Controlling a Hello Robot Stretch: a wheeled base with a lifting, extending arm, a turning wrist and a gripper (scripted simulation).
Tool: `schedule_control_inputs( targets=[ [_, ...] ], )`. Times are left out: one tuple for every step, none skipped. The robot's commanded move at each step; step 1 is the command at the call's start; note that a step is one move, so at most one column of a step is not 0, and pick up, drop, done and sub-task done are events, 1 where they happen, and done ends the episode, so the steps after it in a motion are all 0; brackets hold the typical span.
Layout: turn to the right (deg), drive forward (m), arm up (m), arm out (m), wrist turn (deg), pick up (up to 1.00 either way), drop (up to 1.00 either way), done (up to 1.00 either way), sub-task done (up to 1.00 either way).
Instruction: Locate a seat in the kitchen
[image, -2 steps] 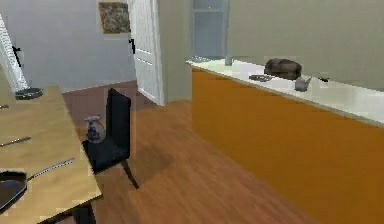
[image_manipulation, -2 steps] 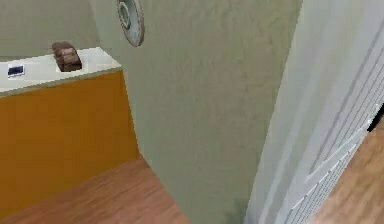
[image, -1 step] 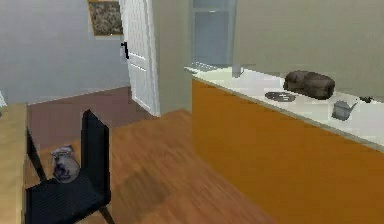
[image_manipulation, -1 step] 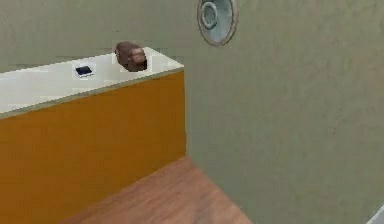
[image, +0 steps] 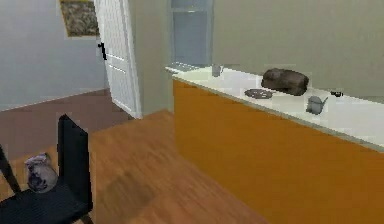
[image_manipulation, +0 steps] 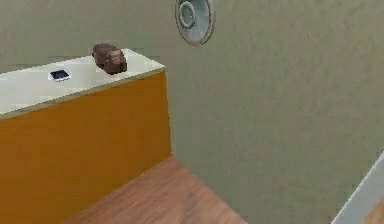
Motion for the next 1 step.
schedule_control_inputs(
  targets=[
    [0.0,0.40,0.00,0.00,0.0,0.00,0.00,0.00,0.00]
  ],
)
